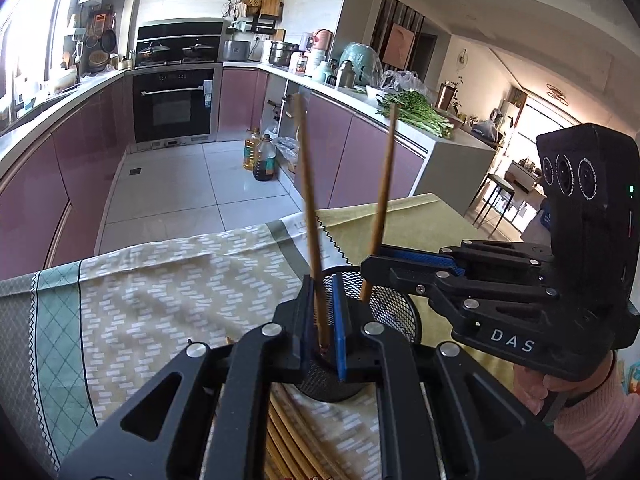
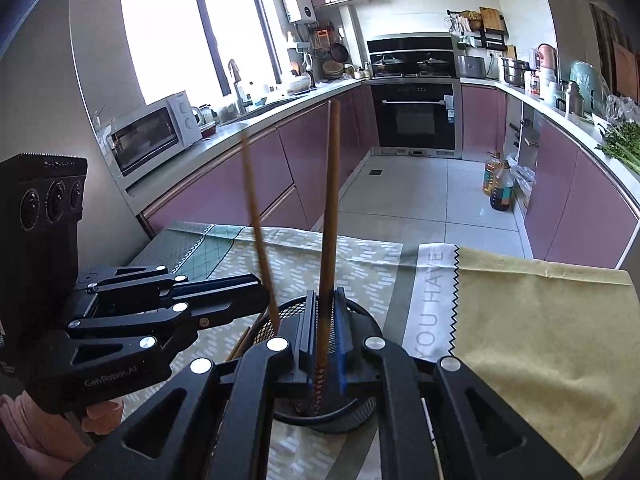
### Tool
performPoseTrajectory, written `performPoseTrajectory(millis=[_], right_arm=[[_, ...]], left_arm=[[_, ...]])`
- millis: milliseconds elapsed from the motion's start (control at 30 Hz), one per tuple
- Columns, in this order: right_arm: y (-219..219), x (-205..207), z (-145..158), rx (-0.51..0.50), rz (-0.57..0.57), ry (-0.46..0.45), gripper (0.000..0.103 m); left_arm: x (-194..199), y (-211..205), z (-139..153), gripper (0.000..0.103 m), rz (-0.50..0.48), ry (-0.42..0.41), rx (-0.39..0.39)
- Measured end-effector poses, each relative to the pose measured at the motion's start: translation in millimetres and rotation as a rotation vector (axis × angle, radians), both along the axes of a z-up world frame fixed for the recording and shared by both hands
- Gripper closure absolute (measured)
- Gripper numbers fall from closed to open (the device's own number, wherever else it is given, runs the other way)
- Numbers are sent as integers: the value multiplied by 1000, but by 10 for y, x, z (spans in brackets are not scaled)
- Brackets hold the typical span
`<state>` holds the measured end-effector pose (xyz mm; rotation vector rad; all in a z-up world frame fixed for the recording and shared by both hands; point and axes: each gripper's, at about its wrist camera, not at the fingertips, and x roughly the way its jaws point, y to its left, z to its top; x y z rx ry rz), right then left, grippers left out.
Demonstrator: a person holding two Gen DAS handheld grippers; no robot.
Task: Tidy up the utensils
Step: 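Lift the left gripper's chopstick into the mesh cup while the right gripper inserts its chopstick too, then open both grippers and withdraw them from the mesh cup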
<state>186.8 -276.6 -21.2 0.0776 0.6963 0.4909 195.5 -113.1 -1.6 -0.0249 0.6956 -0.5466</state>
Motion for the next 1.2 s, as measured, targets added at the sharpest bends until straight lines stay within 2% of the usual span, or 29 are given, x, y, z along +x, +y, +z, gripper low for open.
performPoseTrajectory(millis=[100, 200, 333, 500, 567, 733, 800, 967, 1200], right_arm=[[1, 11, -26, 5, -22, 1, 93], [-21, -24, -26, 10, -40, -11, 82], [-62, -191, 33, 16, -32, -50, 82], [-7, -539, 110, 28, 44, -107, 73], [69, -645, 97, 31, 82, -104, 70], [319, -792, -183, -1, 145, -25, 70], [394, -773, -362, -9, 155, 36, 70], [479, -759, -712, -16, 125, 139, 70], [547, -755, -901, -33, 80, 181, 70]], left_arm=[[-26, 35, 0, 87, 14, -13, -5], [-105, 123, 13, 81, 47, -39, -4], [-281, 388, 55, 70, 97, -80, -24], [-510, 718, 22, 66, 139, -90, -19], [-577, 824, -48, 65, 152, -73, -4], [-705, 999, -358, 65, 172, -1, 22], [-740, 1041, -500, 65, 173, 35, 28], [-784, 1024, -787, 65, 173, 102, 47], [-764, 943, -1011, 65, 163, 157, 85]])
